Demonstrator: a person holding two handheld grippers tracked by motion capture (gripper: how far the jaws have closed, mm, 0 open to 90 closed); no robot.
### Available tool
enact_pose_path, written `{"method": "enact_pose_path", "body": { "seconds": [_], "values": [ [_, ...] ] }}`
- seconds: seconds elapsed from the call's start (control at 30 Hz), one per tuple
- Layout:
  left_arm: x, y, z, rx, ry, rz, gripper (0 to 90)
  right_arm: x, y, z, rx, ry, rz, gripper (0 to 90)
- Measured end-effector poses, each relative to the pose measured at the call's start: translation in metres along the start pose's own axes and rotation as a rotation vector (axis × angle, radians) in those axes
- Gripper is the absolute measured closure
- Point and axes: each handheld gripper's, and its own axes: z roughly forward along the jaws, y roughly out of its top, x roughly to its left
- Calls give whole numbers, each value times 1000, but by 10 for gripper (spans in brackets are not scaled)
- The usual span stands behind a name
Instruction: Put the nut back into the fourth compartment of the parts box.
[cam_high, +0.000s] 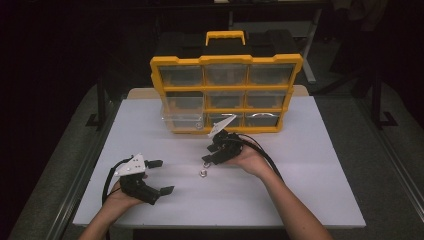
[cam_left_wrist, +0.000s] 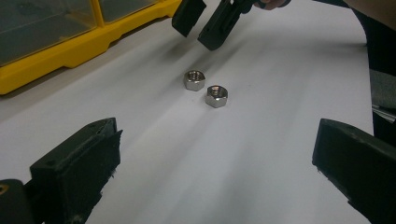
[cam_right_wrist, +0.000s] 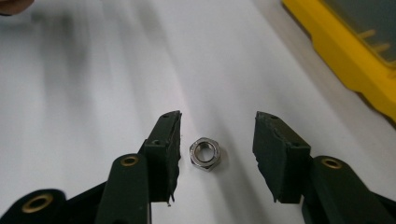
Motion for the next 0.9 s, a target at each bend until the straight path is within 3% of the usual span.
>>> {"method": "enact_pose_path", "body": {
  "seconds": [0.07,0.9],
  "values": [
    [0,0,0,-1,0,-2,11,1,-1,3,13,10,16,526],
    [0,0,0,-3,-3,-4,11,0,-8,32,82,37,-43,626]
  ]
}}
